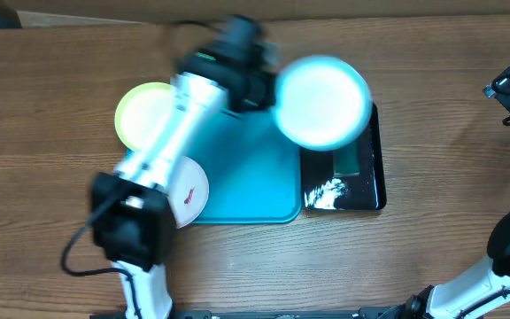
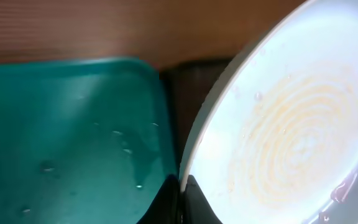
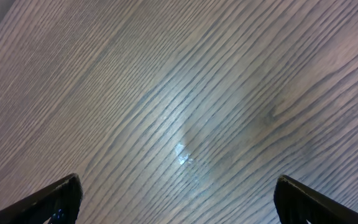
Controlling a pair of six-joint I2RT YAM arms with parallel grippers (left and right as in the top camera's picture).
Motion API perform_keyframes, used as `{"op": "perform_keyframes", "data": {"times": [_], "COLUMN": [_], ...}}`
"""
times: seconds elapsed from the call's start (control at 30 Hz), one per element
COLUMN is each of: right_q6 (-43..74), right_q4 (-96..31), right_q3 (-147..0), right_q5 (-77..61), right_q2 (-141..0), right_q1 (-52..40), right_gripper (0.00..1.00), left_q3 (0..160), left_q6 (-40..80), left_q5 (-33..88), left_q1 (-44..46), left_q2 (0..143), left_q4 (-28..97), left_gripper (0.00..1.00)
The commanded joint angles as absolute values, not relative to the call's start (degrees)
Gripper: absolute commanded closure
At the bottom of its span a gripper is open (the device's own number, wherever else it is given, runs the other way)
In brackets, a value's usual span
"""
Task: Clean dirty plates on tray and stack at the side
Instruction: 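Carry the light-blue plate to the table's left side and release it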
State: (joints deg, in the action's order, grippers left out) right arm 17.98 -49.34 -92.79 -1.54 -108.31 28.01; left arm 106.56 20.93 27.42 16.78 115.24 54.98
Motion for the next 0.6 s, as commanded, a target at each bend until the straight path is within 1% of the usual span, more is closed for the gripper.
{"op": "perform_keyframes", "data": {"times": [0.0, 0.17, 0.37, 0.47, 0.57], "right_q6": [18.04, 18.04, 18.04, 18.04, 18.04], "right_q4": [-49.10, -49.12, -49.12, -49.10, -49.12], "right_q3": [-93.34, -93.34, -93.34, -93.34, -93.34], "right_q5": [-1.56, -1.56, -1.56, -1.56, -1.56], "right_q2": [-108.40, -108.40, -108.40, -108.40, -108.40], "right_q1": [28.14, 28.14, 28.14, 28.14, 28.14], "right_gripper": [0.00, 0.00, 0.00, 0.00, 0.00], "left_q3": [108.20, 108.09, 108.09, 108.09, 108.05], "left_q6": [21.47, 21.17, 21.19, 21.04, 20.75], "left_q5": [46.72, 47.40, 46.48, 38.96, 23.68], "left_q1": [4.03, -14.92, -33.19, -39.64, -43.46], "left_q2": [113.34, 113.34, 113.34, 113.34, 113.34], "left_q4": [56.90, 63.26, 67.05, 68.31, 69.69], "left_gripper": [0.96, 0.96, 0.96, 0.95, 0.96]}}
